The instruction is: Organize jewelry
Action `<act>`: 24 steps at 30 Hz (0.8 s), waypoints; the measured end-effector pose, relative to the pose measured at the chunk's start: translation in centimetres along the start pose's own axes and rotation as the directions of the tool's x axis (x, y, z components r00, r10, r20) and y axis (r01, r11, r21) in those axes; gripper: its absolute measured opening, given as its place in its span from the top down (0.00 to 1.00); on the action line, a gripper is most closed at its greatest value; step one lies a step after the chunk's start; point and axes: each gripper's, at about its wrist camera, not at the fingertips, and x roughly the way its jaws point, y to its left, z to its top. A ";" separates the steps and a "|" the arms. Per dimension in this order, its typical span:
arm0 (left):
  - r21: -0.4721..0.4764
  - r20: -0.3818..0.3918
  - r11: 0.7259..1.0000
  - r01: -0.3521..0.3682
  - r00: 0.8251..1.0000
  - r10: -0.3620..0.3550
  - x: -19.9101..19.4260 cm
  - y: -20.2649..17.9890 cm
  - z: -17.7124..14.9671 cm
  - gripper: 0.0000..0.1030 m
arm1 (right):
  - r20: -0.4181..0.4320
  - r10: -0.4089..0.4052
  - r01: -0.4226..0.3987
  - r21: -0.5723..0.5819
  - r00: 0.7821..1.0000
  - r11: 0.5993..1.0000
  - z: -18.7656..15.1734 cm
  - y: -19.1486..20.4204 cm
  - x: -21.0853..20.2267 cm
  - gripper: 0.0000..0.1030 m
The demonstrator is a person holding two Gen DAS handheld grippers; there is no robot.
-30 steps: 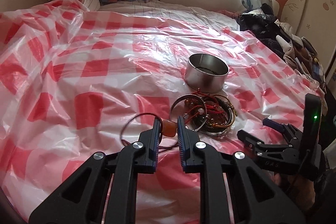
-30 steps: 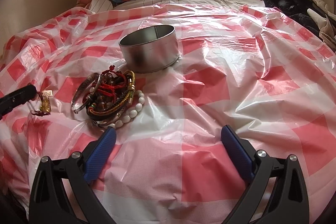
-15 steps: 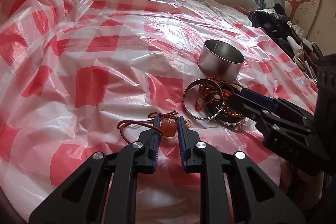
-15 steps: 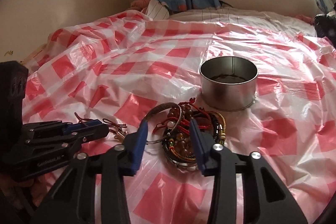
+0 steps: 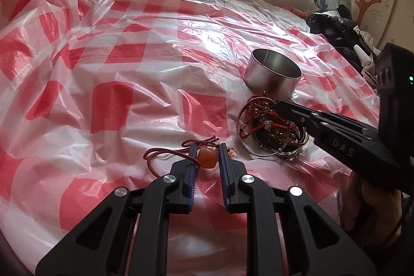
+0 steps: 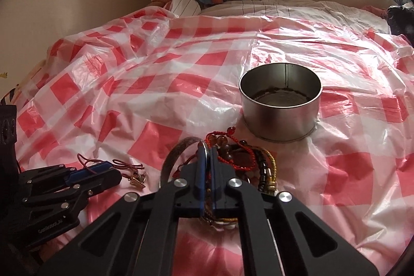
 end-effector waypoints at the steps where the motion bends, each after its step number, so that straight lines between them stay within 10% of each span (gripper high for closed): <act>1: 0.001 0.000 1.000 -0.001 1.000 0.001 0.0 0.0 0.0 0.85 | 0.009 0.003 -0.003 0.006 1.000 1.000 -0.2 -0.2 -0.5 0.96; 13: 0.095 0.033 0.995 0.042 0.998 -0.045 -0.2 -2.4 0.0 0.83 | -0.055 -0.090 0.097 0.134 0.994 0.986 -4.4 -5.3 -5.1 0.94; 17: 0.079 0.069 0.997 -0.015 0.998 0.010 -0.8 -1.7 -0.1 0.68 | -0.030 -0.102 0.105 0.136 0.994 0.985 -4.7 -5.3 -5.3 0.55; 24: 0.084 0.040 0.991 -0.100 0.994 0.097 0.3 -1.4 -0.1 0.52 | -0.052 -0.105 0.110 0.118 0.993 0.987 -4.9 -5.1 -4.4 0.64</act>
